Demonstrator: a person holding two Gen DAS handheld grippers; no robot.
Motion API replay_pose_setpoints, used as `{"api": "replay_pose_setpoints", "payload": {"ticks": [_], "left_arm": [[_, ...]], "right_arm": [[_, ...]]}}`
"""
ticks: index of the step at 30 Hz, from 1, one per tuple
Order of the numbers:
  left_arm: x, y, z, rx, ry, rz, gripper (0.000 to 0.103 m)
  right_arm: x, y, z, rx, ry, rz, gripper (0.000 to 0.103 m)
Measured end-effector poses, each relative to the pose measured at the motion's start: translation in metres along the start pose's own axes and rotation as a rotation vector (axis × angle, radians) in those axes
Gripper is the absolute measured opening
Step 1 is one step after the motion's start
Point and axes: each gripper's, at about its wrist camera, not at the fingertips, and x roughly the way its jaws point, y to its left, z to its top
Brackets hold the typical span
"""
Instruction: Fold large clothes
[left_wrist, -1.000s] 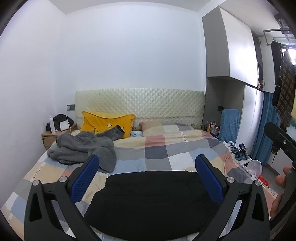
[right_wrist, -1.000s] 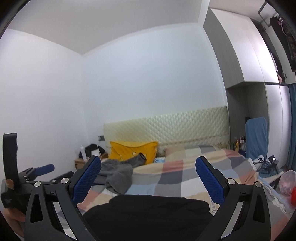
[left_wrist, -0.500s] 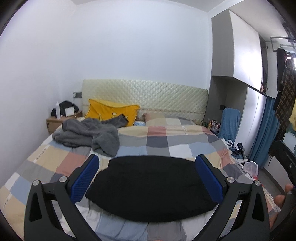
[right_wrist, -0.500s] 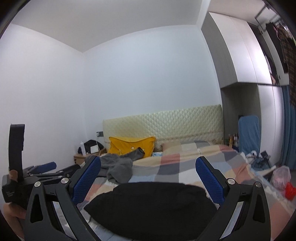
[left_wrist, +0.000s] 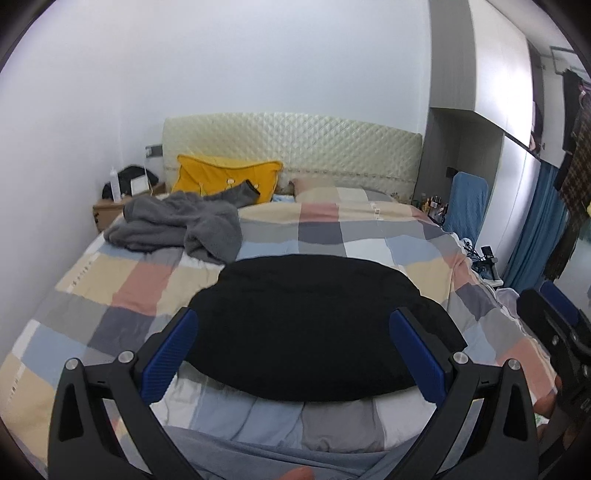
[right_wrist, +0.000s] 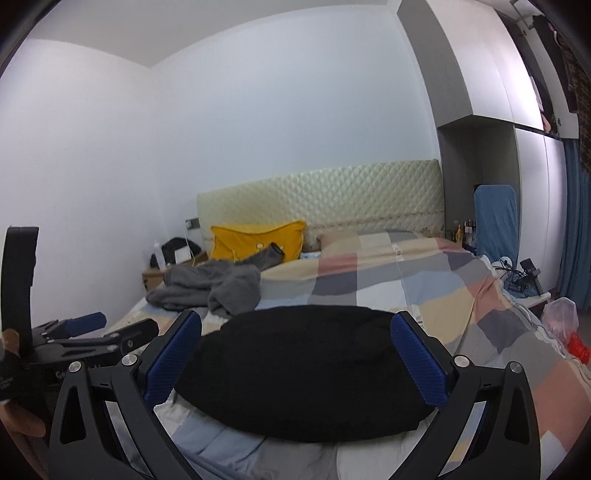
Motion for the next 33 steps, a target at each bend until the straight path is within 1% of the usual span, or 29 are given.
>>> {"api": "replay_pose_setpoints", "payload": {"ticks": [4,10,15,21,33], "left_arm": [[0.006,0.007,-0.003,-0.018,0.015,0.043,0.103],[0.013,0.008,-0.005,-0.004,0.039,0.061,0.103],[0.015,0.006,-0.005,0.004,0.045,0.061,0.103],[0.018,0.001,-0.01,0.041,0.053,0.066,0.103],[0.026,0.0,-0.014,0.042,0.083,0.075,0.103]], "right_arm": [[0.004,-0.003,-0.006,0.018,0.014,0.004,0.103],[0.019,-0.01,-0.014,0.02,0.056,-0.023,0.103],[0.026,-0.012,-0.019,0.02,0.078,-0.012,0.103],[0.03,-0.014,-0.021,0.014,0.098,-0.016,0.103],[0.034,-0.017,-0.027,0.012,0.138,-0.035,0.103]]}}
